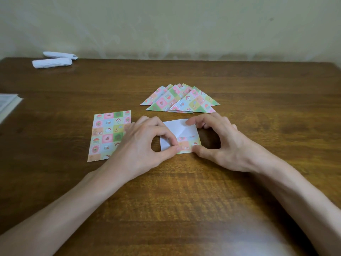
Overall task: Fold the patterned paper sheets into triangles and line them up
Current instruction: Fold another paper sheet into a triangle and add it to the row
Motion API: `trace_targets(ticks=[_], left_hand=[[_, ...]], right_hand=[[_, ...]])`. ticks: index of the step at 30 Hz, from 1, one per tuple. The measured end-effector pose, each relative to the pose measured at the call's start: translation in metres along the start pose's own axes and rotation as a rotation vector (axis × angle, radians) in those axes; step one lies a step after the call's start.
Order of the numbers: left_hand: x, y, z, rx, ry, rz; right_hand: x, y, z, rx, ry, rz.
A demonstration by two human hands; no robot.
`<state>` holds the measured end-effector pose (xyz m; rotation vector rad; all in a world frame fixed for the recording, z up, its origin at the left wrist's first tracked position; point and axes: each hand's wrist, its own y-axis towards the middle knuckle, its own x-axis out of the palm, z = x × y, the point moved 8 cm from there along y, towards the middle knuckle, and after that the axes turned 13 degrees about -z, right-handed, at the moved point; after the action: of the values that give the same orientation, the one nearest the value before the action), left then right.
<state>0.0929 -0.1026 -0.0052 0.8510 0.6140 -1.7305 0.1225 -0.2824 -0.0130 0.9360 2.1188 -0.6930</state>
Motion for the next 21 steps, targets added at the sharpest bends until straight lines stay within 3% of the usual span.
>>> trace_targets(ticks=[16,21], left_hand=[[0.0009,0.001,-0.0066,-0.04,-0.028,-0.081],[-0.0004,0.0016,-0.0103,-0.038,-0.069,-0.145]], right_hand=[[-0.0044,0.0013,0.0086,-0.039,0.098,-0.118],[-0.0037,0.0017,0.0056,0.028,0.107,0.04]])
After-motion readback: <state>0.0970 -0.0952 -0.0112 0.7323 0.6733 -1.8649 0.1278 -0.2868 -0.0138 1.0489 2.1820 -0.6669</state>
